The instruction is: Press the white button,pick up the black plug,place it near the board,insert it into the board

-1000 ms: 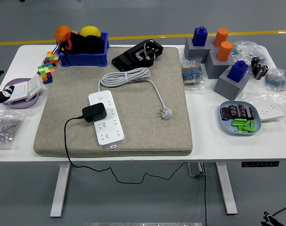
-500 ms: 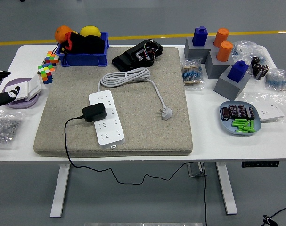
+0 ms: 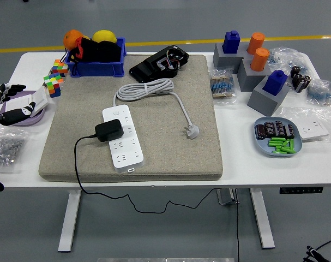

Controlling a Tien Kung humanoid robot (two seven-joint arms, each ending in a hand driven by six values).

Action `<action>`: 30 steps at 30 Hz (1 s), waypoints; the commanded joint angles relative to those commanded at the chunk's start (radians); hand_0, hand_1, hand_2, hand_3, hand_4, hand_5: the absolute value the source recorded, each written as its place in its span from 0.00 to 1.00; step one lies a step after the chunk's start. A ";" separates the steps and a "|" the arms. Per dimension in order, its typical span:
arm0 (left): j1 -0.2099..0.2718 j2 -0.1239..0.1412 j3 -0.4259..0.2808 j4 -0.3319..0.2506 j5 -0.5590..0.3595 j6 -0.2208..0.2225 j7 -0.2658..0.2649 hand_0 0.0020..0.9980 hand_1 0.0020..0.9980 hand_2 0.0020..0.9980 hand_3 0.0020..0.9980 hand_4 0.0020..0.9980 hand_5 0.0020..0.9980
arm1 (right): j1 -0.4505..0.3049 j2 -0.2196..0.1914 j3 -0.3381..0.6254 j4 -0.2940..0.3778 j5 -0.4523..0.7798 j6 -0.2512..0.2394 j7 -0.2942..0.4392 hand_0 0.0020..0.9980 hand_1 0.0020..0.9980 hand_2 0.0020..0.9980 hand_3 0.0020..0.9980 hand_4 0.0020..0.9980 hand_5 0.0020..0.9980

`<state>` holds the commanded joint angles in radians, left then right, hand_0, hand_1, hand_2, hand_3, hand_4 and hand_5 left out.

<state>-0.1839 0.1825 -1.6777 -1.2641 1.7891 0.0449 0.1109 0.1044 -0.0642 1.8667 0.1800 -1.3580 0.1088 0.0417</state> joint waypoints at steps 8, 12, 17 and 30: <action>0.006 -0.009 -0.007 -0.006 -0.006 -0.003 0.001 0.81 0.80 0.76 0.67 0.74 0.00 | 0.005 -0.009 -0.012 0.001 0.012 0.003 0.003 0.80 0.69 0.64 0.63 0.72 0.48; 0.004 -0.020 -0.008 -0.011 -0.008 0.000 0.000 0.81 0.80 0.76 0.67 0.74 0.00 | 0.003 -0.015 -0.005 0.000 0.007 0.004 0.000 0.80 0.69 0.64 0.63 0.72 0.48; 0.005 -0.021 -0.008 -0.025 -0.007 -0.006 0.007 0.81 0.80 0.76 0.67 0.74 0.00 | 0.003 -0.016 -0.007 0.004 0.015 0.006 -0.001 0.80 0.69 0.64 0.63 0.72 0.48; 0.006 -0.017 -0.006 -0.053 0.004 -0.009 0.017 0.80 0.80 0.76 0.67 0.74 0.00 | 0.007 -0.016 -0.032 0.012 0.041 0.006 0.000 0.80 0.69 0.64 0.64 0.72 0.48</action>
<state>-0.1778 0.1660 -1.6841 -1.3166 1.7930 0.0358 0.1280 0.1114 -0.0799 1.8347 0.1925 -1.3170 0.1153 0.0420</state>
